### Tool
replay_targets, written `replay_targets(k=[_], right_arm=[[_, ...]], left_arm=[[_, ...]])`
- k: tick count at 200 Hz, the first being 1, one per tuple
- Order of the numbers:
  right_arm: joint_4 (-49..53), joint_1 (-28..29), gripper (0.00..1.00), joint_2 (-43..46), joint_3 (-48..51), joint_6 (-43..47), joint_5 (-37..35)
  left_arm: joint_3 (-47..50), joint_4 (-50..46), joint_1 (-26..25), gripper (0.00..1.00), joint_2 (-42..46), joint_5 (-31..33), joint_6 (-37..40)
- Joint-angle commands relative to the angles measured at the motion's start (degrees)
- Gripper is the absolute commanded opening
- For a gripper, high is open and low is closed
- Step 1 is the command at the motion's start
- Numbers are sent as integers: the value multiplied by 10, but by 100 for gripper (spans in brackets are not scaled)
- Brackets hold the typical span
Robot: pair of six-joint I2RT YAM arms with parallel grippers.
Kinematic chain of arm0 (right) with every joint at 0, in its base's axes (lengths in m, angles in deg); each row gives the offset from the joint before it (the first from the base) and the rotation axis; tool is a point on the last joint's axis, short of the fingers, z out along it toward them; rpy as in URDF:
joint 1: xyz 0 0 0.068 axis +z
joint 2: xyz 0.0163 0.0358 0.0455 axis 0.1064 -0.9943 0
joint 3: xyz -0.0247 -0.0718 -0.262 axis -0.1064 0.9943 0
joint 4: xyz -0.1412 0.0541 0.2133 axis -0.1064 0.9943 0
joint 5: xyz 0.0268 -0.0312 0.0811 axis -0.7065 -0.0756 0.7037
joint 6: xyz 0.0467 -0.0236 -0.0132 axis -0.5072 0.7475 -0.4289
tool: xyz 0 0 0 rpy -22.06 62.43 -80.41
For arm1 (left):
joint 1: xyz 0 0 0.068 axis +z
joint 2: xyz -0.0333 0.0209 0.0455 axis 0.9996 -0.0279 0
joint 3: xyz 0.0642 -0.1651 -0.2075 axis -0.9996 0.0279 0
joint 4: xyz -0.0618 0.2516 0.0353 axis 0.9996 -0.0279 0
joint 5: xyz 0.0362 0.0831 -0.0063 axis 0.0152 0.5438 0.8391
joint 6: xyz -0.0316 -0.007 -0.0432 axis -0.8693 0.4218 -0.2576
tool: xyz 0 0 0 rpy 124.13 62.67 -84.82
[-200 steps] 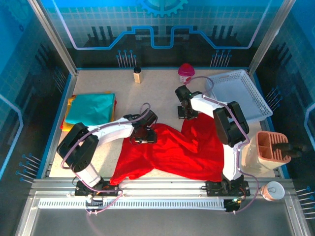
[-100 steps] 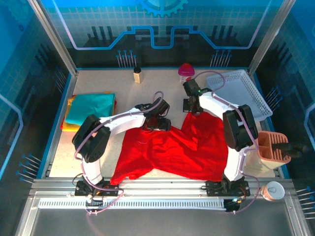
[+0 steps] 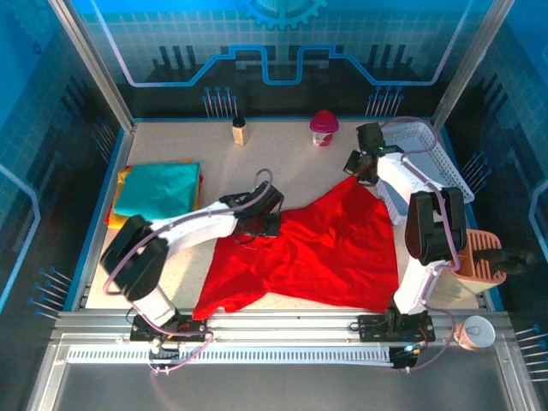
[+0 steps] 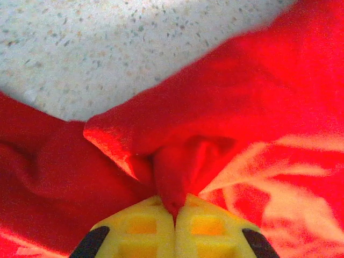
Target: Fold and stack the t-shirts
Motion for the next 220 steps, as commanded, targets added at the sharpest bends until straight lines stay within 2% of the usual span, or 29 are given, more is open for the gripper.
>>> replay_targets(k=[1,39,60,74,101,131,161,173,192,204,220], right_arm=[[-63,-21,0,39,19,-48,29],[-66,-32,0,30,22,-50,31],[-73,-36,0,25,19,-42,42],[-70,-39,0,26,16,-37,44],[-59,-40,0,42,26,-13,52],[-76,-37,0,86,72,14,64],[-80,-31,0,124,117,33,60],[-86,-30,0,135,137,40,64],[-84,-29,0,150,158,49,63],[-85,-28,0,160,171,51,63],[-89,-28,0,172,187,55,65]], left_arm=[[41,7,-21,1,39,36,-26],[110,39,-93,2,63,106,-76],[127,54,-127,4,52,114,-101],[126,57,-142,24,33,110,-104],[103,44,-148,52,13,85,-88],[74,30,-89,58,67,37,-45],[25,13,-1,54,95,2,42],[-8,-1,29,51,82,-11,85],[-44,1,46,45,44,-5,181],[-70,-10,69,42,6,-11,197],[-98,-7,98,41,-48,-55,200]])
